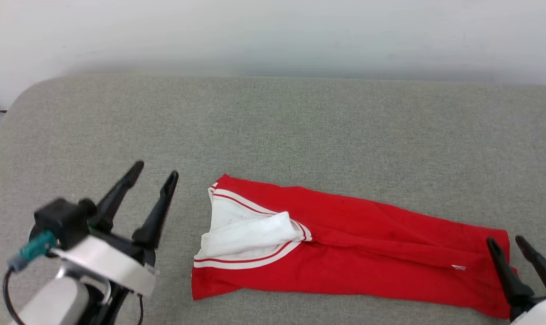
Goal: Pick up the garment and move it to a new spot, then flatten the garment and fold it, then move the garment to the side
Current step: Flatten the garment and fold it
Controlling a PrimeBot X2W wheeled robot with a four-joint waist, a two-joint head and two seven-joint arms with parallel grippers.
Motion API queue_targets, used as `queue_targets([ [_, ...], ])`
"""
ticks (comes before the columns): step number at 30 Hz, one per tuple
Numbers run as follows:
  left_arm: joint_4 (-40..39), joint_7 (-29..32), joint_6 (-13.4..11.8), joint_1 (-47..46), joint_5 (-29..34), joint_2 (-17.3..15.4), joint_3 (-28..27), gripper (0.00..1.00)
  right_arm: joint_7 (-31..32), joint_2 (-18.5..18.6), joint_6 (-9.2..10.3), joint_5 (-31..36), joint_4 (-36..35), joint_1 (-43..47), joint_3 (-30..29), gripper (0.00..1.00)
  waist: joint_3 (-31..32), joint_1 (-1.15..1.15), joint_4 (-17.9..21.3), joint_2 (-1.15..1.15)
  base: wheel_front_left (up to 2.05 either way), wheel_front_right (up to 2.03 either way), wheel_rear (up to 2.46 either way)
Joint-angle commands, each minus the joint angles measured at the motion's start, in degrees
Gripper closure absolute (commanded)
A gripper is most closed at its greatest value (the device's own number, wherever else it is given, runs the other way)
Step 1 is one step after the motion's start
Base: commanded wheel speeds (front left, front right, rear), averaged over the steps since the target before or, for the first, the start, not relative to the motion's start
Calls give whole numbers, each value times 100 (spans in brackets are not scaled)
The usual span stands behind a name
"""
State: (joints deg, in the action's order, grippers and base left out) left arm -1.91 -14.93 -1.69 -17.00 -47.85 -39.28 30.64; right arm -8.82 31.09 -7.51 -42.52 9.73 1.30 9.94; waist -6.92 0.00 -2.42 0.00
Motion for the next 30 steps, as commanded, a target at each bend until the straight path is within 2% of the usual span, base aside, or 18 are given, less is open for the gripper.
queue_targets([
  [1, -55, -34, 2, 352, 325, 177, -295, 0, -138, -66, 6, 33, 111, 143, -40, 0, 32, 0, 16, 0, 0, 0, 0],
  [6, -100, -33, 217, 1117, 1082, 756, -967, 0, -194, -215, 6, -134, 383, 346, -149, 0, 60, 0, 75, 0, 0, 0, 0],
  [14, 105, -30, 628, 1510, 1769, 1243, -1444, 0, 270, -298, 6, -493, 722, 220, -322, 0, 29, 0, 124, 0, 0, 0, 0],
  [22, 253, -31, 804, 1594, 2168, 1476, -1590, 0, 759, -349, 6, -783, 1068, -3, -362, 0, -7, 0, 71, 0, 0, 0, 0],
  [30, 483, -31, 883, 1565, 2230, 1624, -1496, 0, 1513, -447, 6, -1207, 1450, -245, -386, 0, -44, 0, -26, 0, 0, 0, 0],
])
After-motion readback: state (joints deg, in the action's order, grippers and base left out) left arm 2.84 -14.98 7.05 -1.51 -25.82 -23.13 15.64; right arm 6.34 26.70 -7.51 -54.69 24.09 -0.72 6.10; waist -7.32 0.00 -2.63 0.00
